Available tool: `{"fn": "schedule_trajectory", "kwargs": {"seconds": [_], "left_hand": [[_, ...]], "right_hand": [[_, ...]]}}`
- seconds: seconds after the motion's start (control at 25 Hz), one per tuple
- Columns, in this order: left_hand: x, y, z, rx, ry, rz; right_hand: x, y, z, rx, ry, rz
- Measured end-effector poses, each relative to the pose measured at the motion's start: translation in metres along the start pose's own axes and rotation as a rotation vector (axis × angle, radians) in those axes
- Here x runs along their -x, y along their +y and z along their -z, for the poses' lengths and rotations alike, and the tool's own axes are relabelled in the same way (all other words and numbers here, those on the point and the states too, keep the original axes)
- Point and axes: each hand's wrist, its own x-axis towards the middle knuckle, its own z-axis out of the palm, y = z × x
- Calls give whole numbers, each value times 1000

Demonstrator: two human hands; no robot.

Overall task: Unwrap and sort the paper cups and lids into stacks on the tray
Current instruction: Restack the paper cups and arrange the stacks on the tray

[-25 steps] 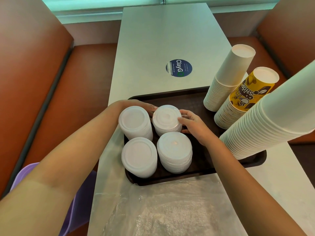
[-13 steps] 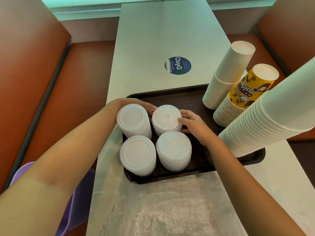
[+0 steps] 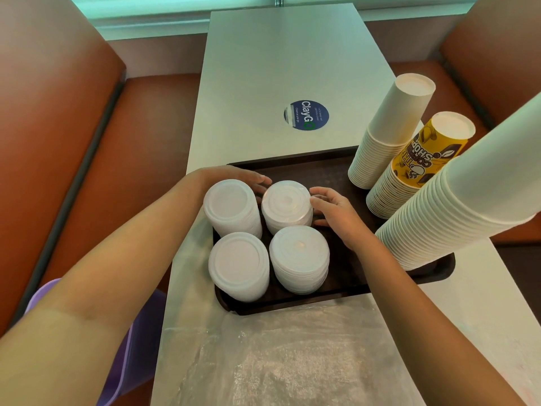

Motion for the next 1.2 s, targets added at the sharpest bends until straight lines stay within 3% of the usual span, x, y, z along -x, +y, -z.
{"fn": "schedule_trajectory", "kwargs": {"seconds": [0.32,0.6,0.84,1.2], "left_hand": [[48,31,-4,-66,231,-123],[127,68,-30,-155,485,-446],[183,65,-105,-228,448,-572],[196,22,-186,-183,380,-612]], "right_hand": [[17,-26,4,53,118,141],[67,-59,5,113,167,302],[126,-60,5,137,229,393],[184,-21,12,144,360,345]]}}
